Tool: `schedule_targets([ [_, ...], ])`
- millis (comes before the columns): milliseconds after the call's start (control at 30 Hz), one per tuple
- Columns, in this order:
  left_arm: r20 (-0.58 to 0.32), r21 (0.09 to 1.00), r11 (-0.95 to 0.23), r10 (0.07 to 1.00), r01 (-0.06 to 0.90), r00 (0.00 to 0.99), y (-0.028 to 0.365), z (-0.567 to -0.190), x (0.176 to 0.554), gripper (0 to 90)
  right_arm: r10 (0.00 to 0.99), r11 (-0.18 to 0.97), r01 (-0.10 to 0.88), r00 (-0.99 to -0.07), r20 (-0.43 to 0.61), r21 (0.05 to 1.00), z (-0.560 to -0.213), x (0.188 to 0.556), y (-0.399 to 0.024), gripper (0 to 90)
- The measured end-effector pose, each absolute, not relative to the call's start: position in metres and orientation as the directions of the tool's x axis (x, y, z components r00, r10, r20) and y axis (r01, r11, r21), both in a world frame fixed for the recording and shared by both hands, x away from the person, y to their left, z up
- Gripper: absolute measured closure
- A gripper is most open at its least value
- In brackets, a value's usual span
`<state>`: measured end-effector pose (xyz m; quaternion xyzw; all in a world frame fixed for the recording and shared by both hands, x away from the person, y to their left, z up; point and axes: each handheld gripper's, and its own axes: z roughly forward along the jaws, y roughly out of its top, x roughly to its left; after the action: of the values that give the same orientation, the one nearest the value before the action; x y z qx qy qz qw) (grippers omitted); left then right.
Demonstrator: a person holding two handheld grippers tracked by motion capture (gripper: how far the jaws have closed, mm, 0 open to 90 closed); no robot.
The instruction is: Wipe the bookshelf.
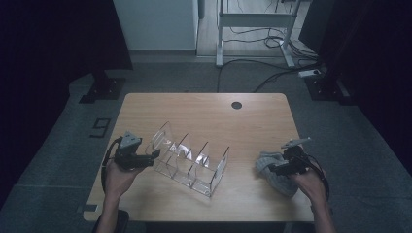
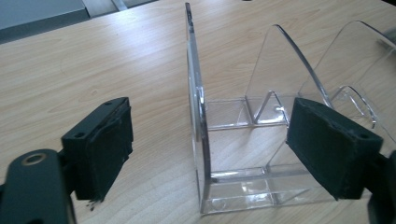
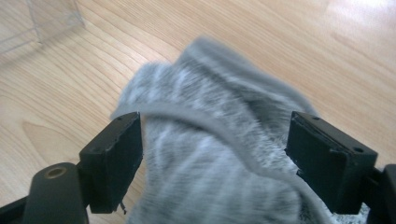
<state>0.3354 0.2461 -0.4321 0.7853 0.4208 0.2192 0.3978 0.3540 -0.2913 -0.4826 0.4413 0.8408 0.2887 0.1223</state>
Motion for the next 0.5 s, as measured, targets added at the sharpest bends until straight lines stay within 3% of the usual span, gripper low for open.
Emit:
schedule_targets([
  [500,-0.001,0.797,-0.343,0.822,0.497,0.57,0.255,-0.442,0.319,4.4,0.769,0.471,0.613,-0.638,0.046,0.635,-0.469,0.35,-0.274,13.4],
])
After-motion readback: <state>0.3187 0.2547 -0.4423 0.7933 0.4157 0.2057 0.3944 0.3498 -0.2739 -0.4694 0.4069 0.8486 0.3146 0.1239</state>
